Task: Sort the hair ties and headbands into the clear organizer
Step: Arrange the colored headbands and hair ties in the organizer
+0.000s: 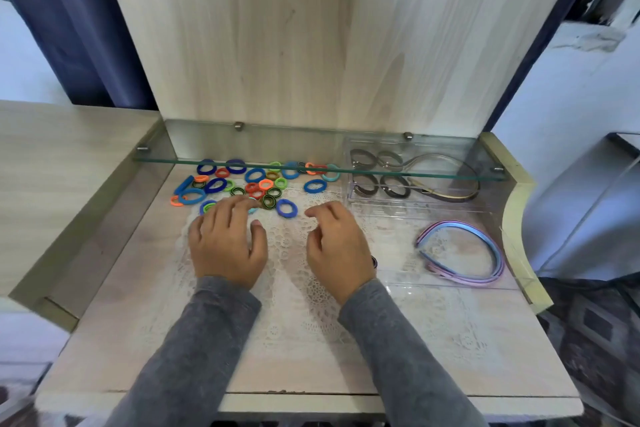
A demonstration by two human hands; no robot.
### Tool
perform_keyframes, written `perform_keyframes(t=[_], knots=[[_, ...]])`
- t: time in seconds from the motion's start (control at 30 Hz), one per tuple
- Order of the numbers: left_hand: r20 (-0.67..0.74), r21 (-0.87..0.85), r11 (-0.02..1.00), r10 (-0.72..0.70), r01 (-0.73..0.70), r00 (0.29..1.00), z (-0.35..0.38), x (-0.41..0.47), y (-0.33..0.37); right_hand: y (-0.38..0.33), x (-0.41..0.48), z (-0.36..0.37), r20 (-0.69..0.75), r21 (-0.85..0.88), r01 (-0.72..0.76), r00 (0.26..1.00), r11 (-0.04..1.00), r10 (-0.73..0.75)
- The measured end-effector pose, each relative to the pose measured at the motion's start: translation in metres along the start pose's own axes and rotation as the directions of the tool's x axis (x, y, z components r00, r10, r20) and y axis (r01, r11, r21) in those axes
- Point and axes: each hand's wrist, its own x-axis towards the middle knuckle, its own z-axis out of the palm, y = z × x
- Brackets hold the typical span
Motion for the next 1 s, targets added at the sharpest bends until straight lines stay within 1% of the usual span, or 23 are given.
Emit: perform_keyframes(t=[0.13,0.2,0.3,0.37,0.5,0.63,0.73,0.83,0.9,1.0], knots=[[0.019,0.134,0.989,-0.068,0.065,0.997,0.000,0.009,-0.032,-0.005,0.003,0.037,0.105,-0.084,-0.007,0.994,0.996,0.015],[0.037,0.188,0.978,-0.103,0.095,0.994,0.000,0.014,-0.045,-0.004,0.008,0.052,0.116,-0.168,-0.009,0.993,0.986,0.029],[0.091,0.234,0.965,-0.141,0.116,0.986,0.000,0.019,-0.062,-0.002,0.017,0.068,0.071,-0.219,-0.043,0.996,0.975,0.059],[0.122,0.233,0.963,-0.168,0.136,0.978,0.000,0.021,-0.068,-0.002,0.023,0.074,0.034,-0.234,-0.049,0.998,0.971,0.059],[0.178,0.240,0.958,-0.202,0.156,0.963,0.003,0.023,-0.070,-0.004,0.035,0.081,0.047,-0.259,-0.031,0.998,0.965,0.045],[0.202,0.255,0.950,-0.233,0.179,0.951,0.007,0.022,-0.074,-0.007,0.043,0.089,0.023,-0.295,-0.029,0.999,0.955,0.038],[0.244,0.251,0.951,-0.241,0.179,0.940,0.007,0.022,-0.075,-0.009,0.046,0.093,0.022,-0.314,-0.041,0.998,0.948,0.050],[0.275,0.230,0.956,-0.243,0.182,0.930,0.008,0.021,-0.075,-0.007,0.045,0.096,-0.010,-0.307,-0.052,0.999,0.950,0.052],[0.271,0.201,0.963,-0.229,0.177,0.935,0.008,0.020,-0.076,-0.006,0.044,0.097,-0.025,-0.292,-0.049,0.999,0.955,0.043],[0.280,0.157,0.971,-0.218,0.180,0.935,0.010,0.019,-0.076,-0.004,0.045,0.098,-0.011,-0.278,-0.043,0.999,0.960,0.042]])
